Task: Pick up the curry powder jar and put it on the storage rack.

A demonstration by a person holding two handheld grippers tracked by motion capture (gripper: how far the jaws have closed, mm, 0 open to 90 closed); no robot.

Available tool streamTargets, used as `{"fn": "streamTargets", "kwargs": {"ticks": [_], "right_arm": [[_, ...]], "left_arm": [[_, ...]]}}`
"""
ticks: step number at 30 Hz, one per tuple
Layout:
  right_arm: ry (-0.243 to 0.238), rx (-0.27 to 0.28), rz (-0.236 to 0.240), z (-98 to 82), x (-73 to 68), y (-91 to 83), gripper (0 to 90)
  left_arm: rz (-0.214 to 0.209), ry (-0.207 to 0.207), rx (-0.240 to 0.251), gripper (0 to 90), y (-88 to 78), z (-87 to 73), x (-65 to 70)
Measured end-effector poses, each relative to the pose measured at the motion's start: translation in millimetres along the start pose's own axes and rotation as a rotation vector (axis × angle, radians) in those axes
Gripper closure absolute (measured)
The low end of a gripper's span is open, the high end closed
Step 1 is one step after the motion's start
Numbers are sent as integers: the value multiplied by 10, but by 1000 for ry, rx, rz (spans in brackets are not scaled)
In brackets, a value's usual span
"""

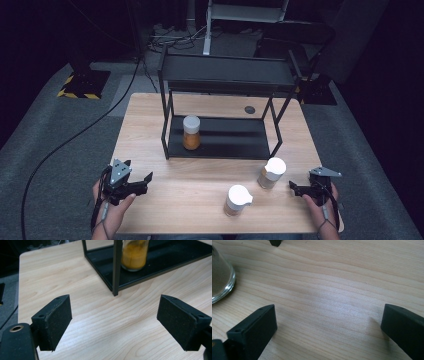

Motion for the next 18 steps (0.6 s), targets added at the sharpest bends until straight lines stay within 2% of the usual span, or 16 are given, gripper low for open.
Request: {"fn": "streamTargets", "kwargs": {"ticks": [8,18], "right_arm": [[0,0,0,0,0,0,0],[0,0,0,0,0,0,0]], "left_arm": [[15,-3,-32,122,88,-164,-36],[23,-33,-103,122,249,-433,-99]]}}
Point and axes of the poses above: each handheld gripper's, and its own axes: y roughly forward along the jaws, z roughly out of its top, x roughly to its right, the point moved 9 cm from there along y, roughly forward along the jaws, and after that the axes turned 13 degrees about -x, right-handed, at the moved point
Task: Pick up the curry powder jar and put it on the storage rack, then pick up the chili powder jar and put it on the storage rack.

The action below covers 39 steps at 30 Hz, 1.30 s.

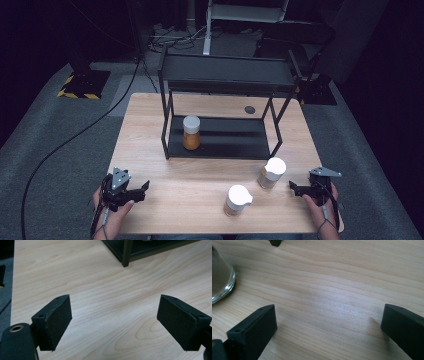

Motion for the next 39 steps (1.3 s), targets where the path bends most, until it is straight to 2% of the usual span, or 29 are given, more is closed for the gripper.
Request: {"fn": "streamTargets", "kwargs": {"ticks": [19,25,39], "right_arm": [[0,0,0,0,0,0,0],[0,0,0,0,0,0,0],[-1,-1,1,-1,1,-1,0]], "left_arm": [[0,-41,-139,114,233,-299,-68],[7,-55,-142,86,250,-291,-91],[-8,-31,-153,33,272,-285,-96]]}}
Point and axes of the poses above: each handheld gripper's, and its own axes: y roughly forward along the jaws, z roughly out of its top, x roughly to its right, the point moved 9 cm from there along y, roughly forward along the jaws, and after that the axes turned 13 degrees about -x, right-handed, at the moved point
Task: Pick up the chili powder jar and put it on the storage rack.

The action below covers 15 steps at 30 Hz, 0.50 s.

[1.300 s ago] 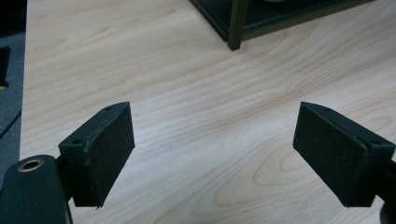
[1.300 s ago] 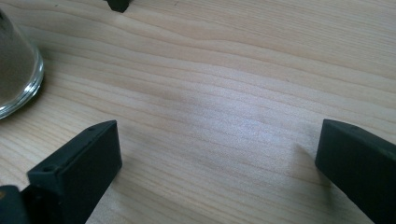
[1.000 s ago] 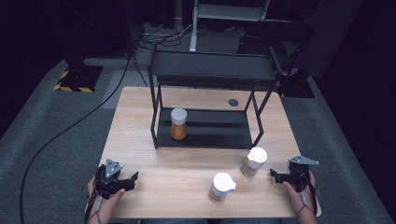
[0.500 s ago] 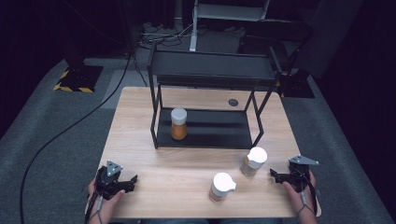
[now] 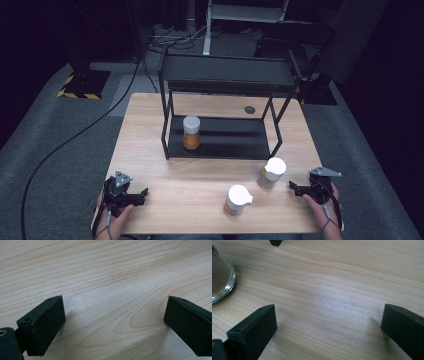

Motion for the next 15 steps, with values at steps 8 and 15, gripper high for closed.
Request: {"fn": "streamTargets", "kwargs": {"ticks": [8,15], "right_arm": [[0,0,0,0,0,0,0],[-11,6,7,-4,5,-17,38]], "left_arm": [[0,0,-1,32,0,-1,0],[-1,0,-2,31,0,-1,-1]]}}
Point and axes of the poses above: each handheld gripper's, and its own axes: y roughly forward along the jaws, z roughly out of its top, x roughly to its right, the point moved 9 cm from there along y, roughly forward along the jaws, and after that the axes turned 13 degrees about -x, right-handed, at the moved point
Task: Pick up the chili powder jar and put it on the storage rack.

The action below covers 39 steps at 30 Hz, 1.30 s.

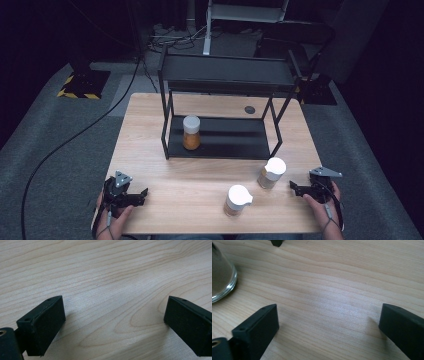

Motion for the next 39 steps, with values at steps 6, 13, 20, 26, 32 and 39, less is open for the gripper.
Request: {"fn": "streamTargets", "kwargs": {"ticks": [6,13,20,26,32,39], "right_arm": [[7,45,-14,35,15,-135,40],[9,94,-15,65,2,-320,39],[15,138,-13,98,-28,-475,40],[11,169,-15,120,-59,-589,40],[5,206,-18,145,-113,-706,39],[6,232,-13,190,-191,-821,40]], "left_arm": [[0,-1,0,30,1,1,0],[0,0,1,30,1,2,1],[0,-1,0,30,1,1,0],[0,0,1,30,1,2,0],[0,-1,0,30,1,1,0],[0,-1,0,30,1,1,0]]}}
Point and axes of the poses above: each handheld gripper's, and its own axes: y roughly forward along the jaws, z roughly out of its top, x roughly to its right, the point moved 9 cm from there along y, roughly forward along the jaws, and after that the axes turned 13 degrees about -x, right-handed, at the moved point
